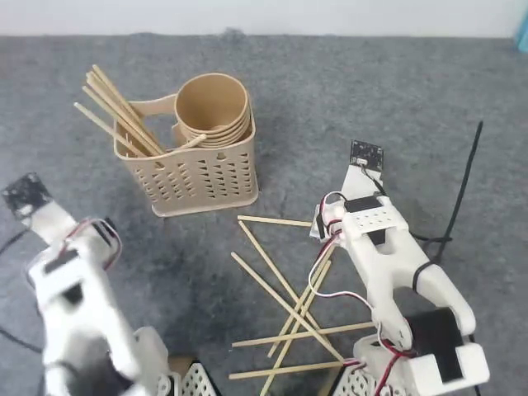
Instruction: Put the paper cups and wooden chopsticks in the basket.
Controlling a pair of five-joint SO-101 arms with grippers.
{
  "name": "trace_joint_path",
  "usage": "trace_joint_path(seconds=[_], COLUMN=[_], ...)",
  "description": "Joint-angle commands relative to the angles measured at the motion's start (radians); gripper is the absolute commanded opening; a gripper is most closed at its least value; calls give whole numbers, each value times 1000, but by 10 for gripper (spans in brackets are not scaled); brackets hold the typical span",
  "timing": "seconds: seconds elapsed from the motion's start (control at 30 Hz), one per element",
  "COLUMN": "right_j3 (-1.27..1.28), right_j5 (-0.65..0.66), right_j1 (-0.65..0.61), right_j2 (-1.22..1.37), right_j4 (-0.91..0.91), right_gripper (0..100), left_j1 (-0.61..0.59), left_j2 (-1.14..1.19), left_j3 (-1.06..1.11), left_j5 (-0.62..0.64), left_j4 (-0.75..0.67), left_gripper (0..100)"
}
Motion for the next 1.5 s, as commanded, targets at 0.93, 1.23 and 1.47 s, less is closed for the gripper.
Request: trace_joint_path(seconds=[0.93, 1.23, 1.47], right_j3=[-87, -18, 161], right_j5=[-5, 29, 35], right_j1=[-1, 59, 51], right_j2=[-50, -185, -394], right_j4=[81, 81, -48], right_gripper=[7, 7, 7], left_j1=[-86, -78, -49], left_j2=[624, 580, 321], left_j3=[-647, -610, -349], left_j5=[203, 196, 152], left_j4=[385, 371, 176], left_gripper=[221, 221, 221])
